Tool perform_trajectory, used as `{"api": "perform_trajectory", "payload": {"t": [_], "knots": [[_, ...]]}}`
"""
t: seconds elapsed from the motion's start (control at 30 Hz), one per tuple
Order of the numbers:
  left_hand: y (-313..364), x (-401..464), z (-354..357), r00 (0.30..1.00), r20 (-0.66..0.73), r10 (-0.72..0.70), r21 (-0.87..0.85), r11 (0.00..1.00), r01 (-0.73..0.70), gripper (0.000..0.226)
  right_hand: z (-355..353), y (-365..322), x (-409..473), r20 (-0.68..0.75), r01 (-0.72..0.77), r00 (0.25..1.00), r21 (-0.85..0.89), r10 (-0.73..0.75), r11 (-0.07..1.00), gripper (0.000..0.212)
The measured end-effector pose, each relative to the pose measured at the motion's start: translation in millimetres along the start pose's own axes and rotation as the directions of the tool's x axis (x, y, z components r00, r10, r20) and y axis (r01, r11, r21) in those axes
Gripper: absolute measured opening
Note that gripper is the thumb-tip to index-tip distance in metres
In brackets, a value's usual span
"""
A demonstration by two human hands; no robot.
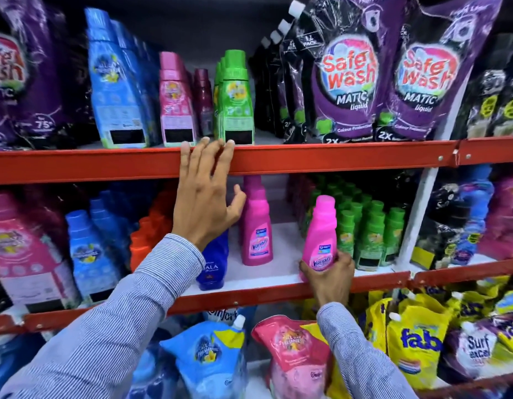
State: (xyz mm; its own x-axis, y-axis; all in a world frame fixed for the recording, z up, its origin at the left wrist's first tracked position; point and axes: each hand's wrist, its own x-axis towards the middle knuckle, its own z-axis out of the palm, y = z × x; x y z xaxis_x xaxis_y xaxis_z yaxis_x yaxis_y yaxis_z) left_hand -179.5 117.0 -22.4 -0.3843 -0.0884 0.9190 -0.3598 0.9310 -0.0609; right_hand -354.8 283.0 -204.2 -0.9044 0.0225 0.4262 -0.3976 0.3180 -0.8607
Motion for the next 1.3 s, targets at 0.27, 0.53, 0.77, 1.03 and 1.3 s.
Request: {"api": "perform_trajectory", "payload": {"t": [0.27,0.53,0.77,1.03,1.3], "knots": [[-29,-4,-18,1.000,0.004,-0.023,0.019,1.000,0.023,0.074,29,-28,-28,0.038,0.068,0.997,0.031,-0.069,0.997,0.082],[-47,-5,-33,0.999,0.048,0.000,0.056,0.998,-0.003,0.069,62,-43,-53,0.117,0.014,0.993,0.004,-0.014,1.000,0.082],[-47,-5,-32,0.999,0.053,0.006,0.042,0.999,-0.009,0.071,73,-53,-61,0.113,0.001,0.994,-0.024,0.002,1.000,0.082],[-49,-7,-24,1.000,0.012,0.014,0.054,0.998,-0.014,0.071,74,-54,-64,0.138,0.024,0.990,-0.042,-0.018,0.999,0.083],[-48,-11,-22,1.000,0.016,0.003,0.010,1.000,-0.003,0.074,69,-45,-63,0.243,0.021,0.969,0.061,-0.036,0.998,0.090]]}}
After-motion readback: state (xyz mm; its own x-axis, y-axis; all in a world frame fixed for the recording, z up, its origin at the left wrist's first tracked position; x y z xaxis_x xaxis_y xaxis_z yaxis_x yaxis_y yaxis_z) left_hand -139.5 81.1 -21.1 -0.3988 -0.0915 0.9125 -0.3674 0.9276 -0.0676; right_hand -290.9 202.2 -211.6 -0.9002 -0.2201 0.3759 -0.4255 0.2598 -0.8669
